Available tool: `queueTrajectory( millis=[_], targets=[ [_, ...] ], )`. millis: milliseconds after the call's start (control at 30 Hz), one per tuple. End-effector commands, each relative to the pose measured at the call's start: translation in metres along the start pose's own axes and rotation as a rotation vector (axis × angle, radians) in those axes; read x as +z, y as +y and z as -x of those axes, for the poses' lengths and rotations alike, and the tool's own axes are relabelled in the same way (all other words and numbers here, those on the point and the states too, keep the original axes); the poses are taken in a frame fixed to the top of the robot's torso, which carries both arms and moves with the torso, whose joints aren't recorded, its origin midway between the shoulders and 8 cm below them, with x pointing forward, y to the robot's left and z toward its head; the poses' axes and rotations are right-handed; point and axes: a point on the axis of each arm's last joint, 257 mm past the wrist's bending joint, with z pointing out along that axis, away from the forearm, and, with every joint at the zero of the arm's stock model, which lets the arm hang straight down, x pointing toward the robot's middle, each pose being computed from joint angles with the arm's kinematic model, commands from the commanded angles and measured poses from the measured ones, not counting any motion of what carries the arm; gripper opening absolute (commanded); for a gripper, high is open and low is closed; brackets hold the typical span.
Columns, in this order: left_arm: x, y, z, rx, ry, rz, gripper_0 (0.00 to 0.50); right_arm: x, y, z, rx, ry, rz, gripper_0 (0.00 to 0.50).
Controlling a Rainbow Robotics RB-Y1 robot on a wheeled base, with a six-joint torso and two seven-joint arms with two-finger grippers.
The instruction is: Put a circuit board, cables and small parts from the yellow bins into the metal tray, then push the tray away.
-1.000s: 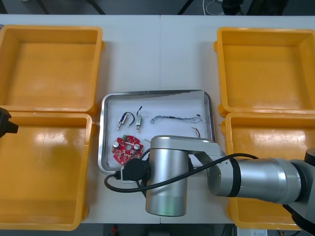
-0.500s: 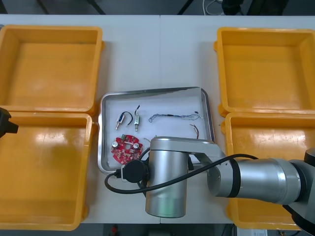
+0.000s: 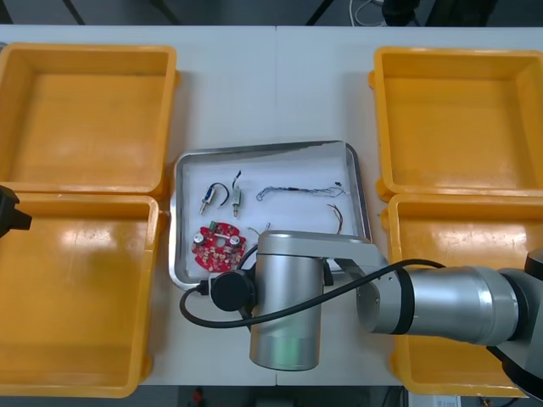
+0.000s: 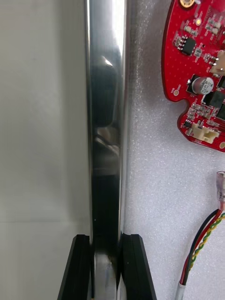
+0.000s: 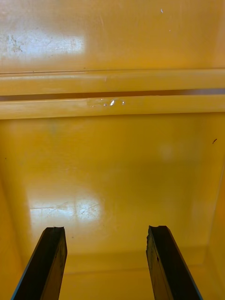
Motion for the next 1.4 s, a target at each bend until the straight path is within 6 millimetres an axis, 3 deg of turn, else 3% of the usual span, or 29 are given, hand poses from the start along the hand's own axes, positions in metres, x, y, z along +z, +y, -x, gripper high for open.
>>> queueTrajectory(
  millis=[33,533,900,1400],
  targets=[
    [-0.014,0.013,0.001,0.027,-0.017,0.042,0.5,-0.013,-0.039,0.002,0.035,0.0,-0.084,0.0],
    [-0.014,0.013,0.001,0.027,-0.017,0.042,0.5,-0.016,-0.104,-0.008,0.097,0.062,-0.175,0.0],
    [-0.014,0.013,0.001,0.027,-0.017,0.042,0.5,-0.021,-0.138,0.007,0.1,0.073,-0.233,0.0],
    [-0.014,0.013,0.001,0.027,-0.017,0.042,0.5,-0.025,-0.19,0.007,0.115,0.108,-0.311,0.0]
  ],
)
